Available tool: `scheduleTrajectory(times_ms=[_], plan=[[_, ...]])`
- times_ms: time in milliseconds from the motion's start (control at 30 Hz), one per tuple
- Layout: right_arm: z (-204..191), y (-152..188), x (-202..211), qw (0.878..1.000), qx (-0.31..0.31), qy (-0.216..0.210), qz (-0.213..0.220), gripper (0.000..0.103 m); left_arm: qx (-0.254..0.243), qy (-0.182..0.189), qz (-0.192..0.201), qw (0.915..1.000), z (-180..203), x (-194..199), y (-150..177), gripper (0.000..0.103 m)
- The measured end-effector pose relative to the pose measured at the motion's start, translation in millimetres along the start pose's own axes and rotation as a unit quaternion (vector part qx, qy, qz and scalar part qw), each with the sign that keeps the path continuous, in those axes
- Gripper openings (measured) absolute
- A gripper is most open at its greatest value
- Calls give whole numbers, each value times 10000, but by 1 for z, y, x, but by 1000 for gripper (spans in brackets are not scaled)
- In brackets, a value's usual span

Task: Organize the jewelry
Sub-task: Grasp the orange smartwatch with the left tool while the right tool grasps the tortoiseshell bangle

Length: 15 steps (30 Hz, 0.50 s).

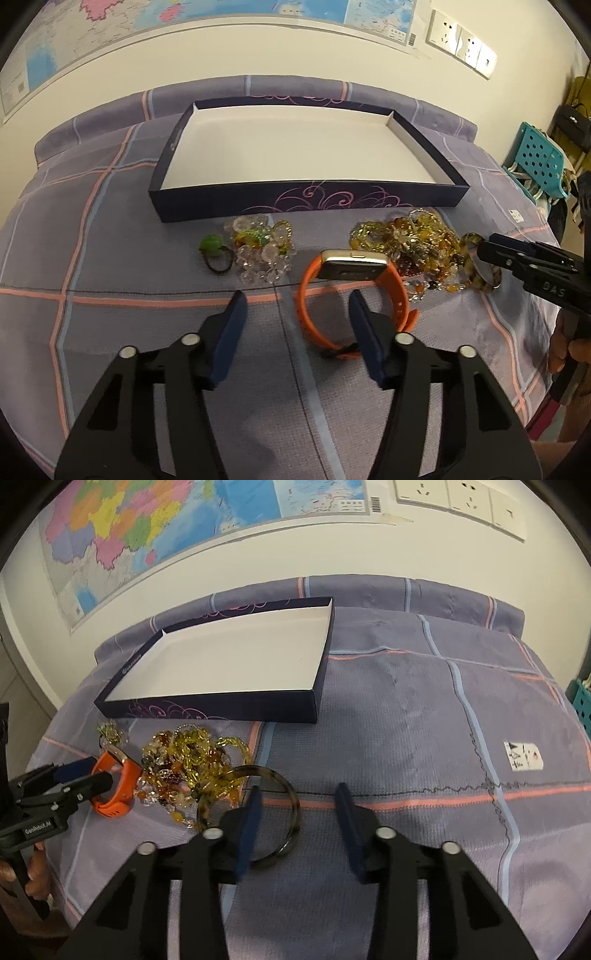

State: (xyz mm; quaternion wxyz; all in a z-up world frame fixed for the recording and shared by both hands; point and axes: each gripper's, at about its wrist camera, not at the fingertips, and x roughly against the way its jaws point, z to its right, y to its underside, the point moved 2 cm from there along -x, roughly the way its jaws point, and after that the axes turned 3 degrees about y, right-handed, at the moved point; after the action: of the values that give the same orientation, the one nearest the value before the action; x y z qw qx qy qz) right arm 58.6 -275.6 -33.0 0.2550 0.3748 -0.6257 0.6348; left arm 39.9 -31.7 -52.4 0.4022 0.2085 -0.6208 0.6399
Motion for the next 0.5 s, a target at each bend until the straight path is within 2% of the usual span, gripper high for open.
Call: scheduleTrajectory(times_ms=[133, 167, 200, 233, 267, 400, 500], plan=[[-8, -1, -3, 9993, 332, 145, -14, 31, -132, 49, -19, 9999, 4, -1, 0, 38], [-9, -2, -4, 9992, 364, 151, -12, 28, -164, 66, -26, 9998, 5, -1, 0, 31], [-9, -2, -4, 9991, 400, 139, -26, 23, -202, 51, -34, 9998, 6, -2, 0, 24], [-10, -2, -4, 9990, 427, 116, -33, 17, -254, 0, -52, 9997, 7, -3, 0, 21], [-10, -3, -4, 9991, 418, 68, -51, 8, -307, -83, -46, 9995, 8, -3, 0, 16], [-7, -1, -3, 9996, 257, -97, -41, 5, -304, -28, -68, 9995, 5, -1, -1, 8], [-3, -2, 3, 9996, 109, -267, 52, 6, -259, 125, -95, 9995, 2, 2, -1, 7]])
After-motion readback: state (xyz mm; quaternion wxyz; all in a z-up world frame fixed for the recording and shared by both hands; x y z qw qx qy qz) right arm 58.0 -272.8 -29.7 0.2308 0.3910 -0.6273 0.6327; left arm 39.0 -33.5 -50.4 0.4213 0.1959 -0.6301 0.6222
